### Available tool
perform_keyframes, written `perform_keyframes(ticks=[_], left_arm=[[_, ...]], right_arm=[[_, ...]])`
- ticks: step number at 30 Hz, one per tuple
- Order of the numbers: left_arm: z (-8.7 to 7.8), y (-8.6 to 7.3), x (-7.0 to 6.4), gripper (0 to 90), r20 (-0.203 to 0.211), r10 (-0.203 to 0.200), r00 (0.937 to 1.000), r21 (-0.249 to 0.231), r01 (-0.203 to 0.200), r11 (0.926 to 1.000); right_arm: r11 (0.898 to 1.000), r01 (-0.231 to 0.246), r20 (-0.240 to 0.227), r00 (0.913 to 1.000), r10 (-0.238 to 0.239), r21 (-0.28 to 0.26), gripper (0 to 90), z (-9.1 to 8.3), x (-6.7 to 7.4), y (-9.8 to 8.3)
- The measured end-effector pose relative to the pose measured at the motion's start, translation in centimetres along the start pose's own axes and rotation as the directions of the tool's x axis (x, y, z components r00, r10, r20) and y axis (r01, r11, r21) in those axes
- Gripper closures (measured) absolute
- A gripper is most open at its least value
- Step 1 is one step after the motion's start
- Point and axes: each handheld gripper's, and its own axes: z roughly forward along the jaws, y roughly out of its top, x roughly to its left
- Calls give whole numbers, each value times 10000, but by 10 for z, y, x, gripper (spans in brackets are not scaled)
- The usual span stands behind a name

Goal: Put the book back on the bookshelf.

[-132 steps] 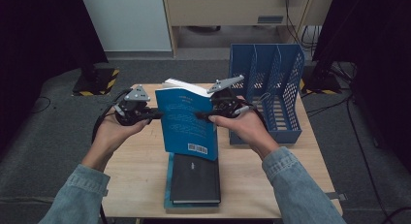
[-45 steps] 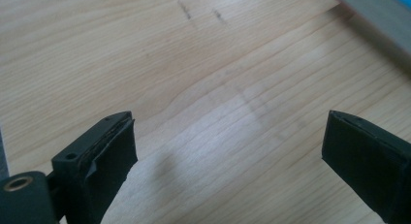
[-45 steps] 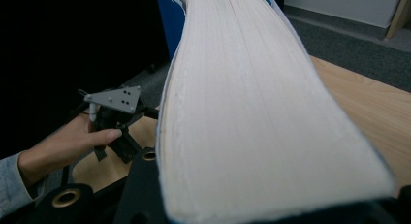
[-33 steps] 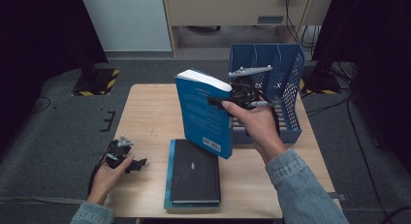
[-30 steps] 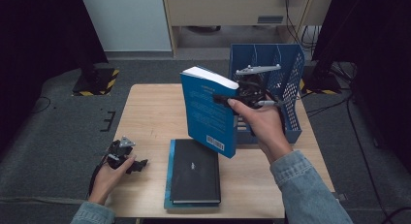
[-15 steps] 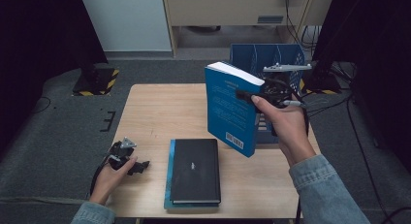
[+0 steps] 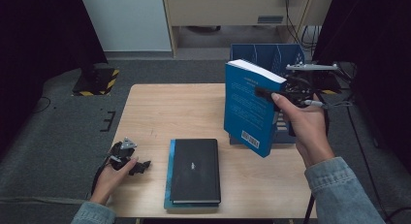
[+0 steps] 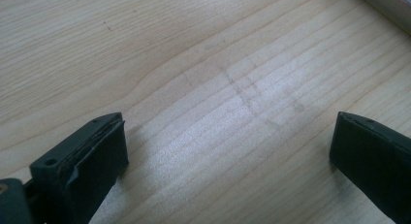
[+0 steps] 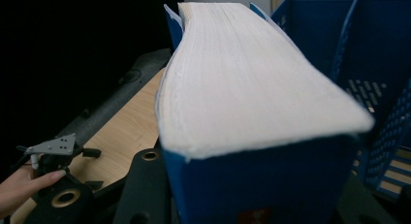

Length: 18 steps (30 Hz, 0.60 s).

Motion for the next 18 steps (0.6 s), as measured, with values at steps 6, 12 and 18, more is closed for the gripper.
perform_keyframes(ticks=[6,12,18], left_arm=[[0,-1,0,0,-25,-32,10000,-75,32,10000],[0,-1,0,0,-31,-40,10000,-108,40,9999],[0,-1,0,0,-24,-17,10000,-125,17,9999]], right_arm=[[9974,-673,148,9976,677,-255,607,-9,-15,-1],[9928,-1140,170,9933,1147,-357,606,-5,-24,-3],[9905,-1319,310,9906,1331,-384,606,2,-30,-2]])
